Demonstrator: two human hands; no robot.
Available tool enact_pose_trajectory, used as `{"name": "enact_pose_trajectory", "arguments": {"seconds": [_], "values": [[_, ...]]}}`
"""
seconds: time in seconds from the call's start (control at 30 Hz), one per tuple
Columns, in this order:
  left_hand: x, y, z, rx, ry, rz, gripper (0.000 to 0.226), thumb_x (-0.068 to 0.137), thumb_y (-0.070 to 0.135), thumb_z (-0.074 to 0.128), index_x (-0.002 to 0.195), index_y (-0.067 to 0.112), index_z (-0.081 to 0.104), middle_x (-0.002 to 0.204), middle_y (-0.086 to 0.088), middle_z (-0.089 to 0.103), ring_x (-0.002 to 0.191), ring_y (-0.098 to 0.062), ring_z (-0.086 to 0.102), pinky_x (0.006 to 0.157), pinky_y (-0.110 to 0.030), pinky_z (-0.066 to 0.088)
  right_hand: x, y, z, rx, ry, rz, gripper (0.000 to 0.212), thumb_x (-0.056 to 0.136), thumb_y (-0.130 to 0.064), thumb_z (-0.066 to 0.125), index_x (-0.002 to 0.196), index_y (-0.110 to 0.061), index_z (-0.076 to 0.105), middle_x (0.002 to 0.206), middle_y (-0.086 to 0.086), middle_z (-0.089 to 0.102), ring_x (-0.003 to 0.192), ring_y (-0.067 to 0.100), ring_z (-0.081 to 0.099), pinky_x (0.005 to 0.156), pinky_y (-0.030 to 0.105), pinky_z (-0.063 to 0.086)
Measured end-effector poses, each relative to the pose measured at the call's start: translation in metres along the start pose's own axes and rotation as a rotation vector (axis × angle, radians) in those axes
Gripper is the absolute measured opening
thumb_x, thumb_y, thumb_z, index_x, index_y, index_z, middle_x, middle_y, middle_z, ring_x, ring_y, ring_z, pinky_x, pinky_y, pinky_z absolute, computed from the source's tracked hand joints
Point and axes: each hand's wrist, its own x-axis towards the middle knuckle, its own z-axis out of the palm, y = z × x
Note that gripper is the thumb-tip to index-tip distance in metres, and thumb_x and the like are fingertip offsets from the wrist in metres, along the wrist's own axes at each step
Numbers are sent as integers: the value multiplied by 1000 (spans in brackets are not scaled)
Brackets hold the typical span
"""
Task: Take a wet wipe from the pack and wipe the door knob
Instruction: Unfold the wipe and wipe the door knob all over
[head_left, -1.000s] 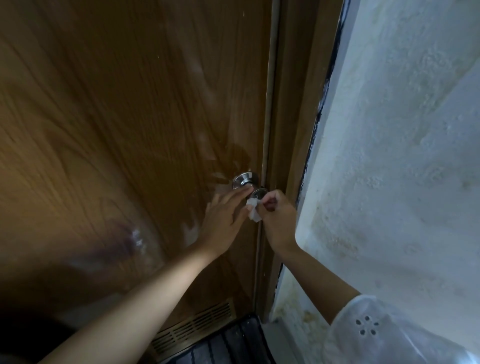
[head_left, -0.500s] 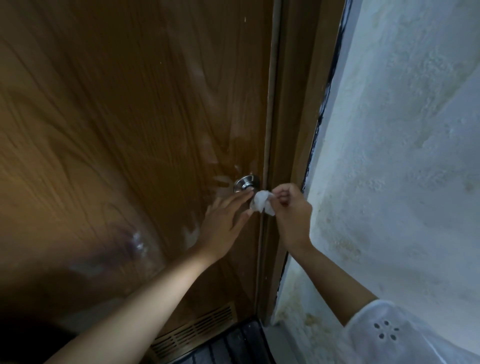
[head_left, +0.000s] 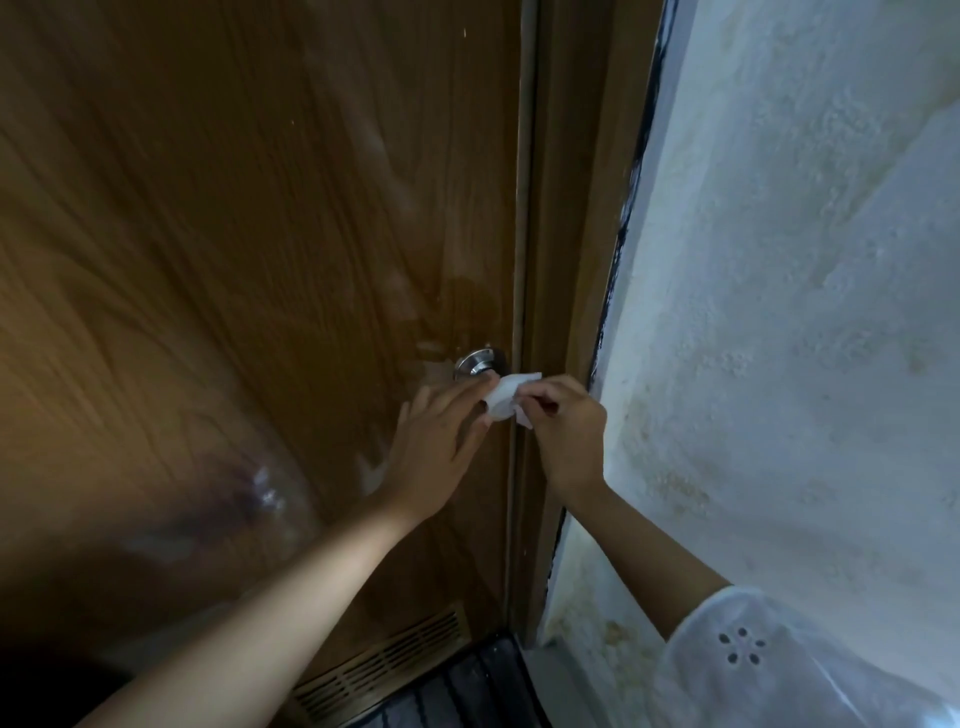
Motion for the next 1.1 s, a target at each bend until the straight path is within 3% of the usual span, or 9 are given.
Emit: {"name": "enact_pose_trajectory", "arguments": {"seconds": [0.13, 0.23, 0.3, 0.37, 0.5, 0.6, 0.67, 0.9, 1.1], "values": [[-1, -4, 1, 17, -16, -9, 41, 94, 35, 37, 135, 33, 38, 136, 7, 49, 121, -10, 36, 90, -26, 24, -7, 7, 11, 94, -5, 258, 16, 85, -17, 65, 97, -8, 71, 90, 0, 67, 73, 1, 51, 61, -10, 35], [-2, -7, 0, 31, -14, -24, 42, 94, 38, 35, 135, 34, 37, 135, 8, 50, 120, -10, 38, 89, -26, 25, -15, 4, 20, 269, -28, 428, 11, 82, -14, 68, 92, -13, 72, 87, -1, 70, 80, 8, 61, 81, 16, 52], [-3, -9, 0, 31, -7, -36, 41, 94, 38, 35, 135, 34, 38, 135, 8, 50, 120, -9, 38, 89, -25, 25, -21, -4, 24, 383, -69, 521, 7, 81, -14, 69, 83, -21, 70, 80, -11, 67, 89, 16, 64, 90, 36, 54], [-5, -10, 1, 25, 3, -38, 40, 95, 37, 34, 135, 34, 38, 135, 8, 51, 119, -9, 38, 87, -25, 25, -23, -11, 24, 478, -73, 539, 14, 81, -13, 69, 76, -26, 69, 79, -14, 66, 92, 18, 64, 93, 43, 52], [-6, -11, 0, -4, 29, -43, 39, 94, 35, 36, 132, 30, 43, 132, 5, 54, 118, -11, 40, 89, -26, 26, -14, -23, 17, 473, -10, 407, 11, 84, -14, 65, 92, -16, 71, 92, -2, 70, 94, 18, 65, 93, 38, 53], [-7, -12, -2, -21, 42, -44, 38, 94, 37, 37, 130, 30, 45, 131, 6, 53, 119, -10, 40, 92, -27, 28, 7, -28, 4, 302, 128, 132, 12, 85, -11, 62, 93, -10, 71, 92, 2, 68, 83, 11, 63, 77, 7, 49], [-7, -12, -3, -40, 47, -55, 39, 94, 37, 38, 132, 29, 43, 133, 6, 51, 120, -10, 39, 94, -28, 31, 23, -30, -3, 96, 116, -42, 12, 84, -9, 61, 90, -7, 72, 94, 7, 68, 77, 7, 58, 67, -2, 42], [-10, -6, -7, -152, 119, -92, 32, 91, 23, 49, 123, 17, 48, 126, -3, 51, 115, -14, 46, 94, -39, 44, 42, -31, 7, -425, -480, -324, 23, 90, -10, 53, 109, -9, 65, 115, 11, 64, 106, 26, 59, 93, 34, 47], [-7, -7, -6, -52, 145, -30, 40, 88, 14, 50, 127, 17, 45, 142, -2, 40, 124, -16, 39, 97, -31, 39, 45, -26, 5, -520, -437, -360, 23, 91, -20, 48, 97, -11, 68, 105, 9, 68, 104, 25, 57, 97, 36, 40]]}}
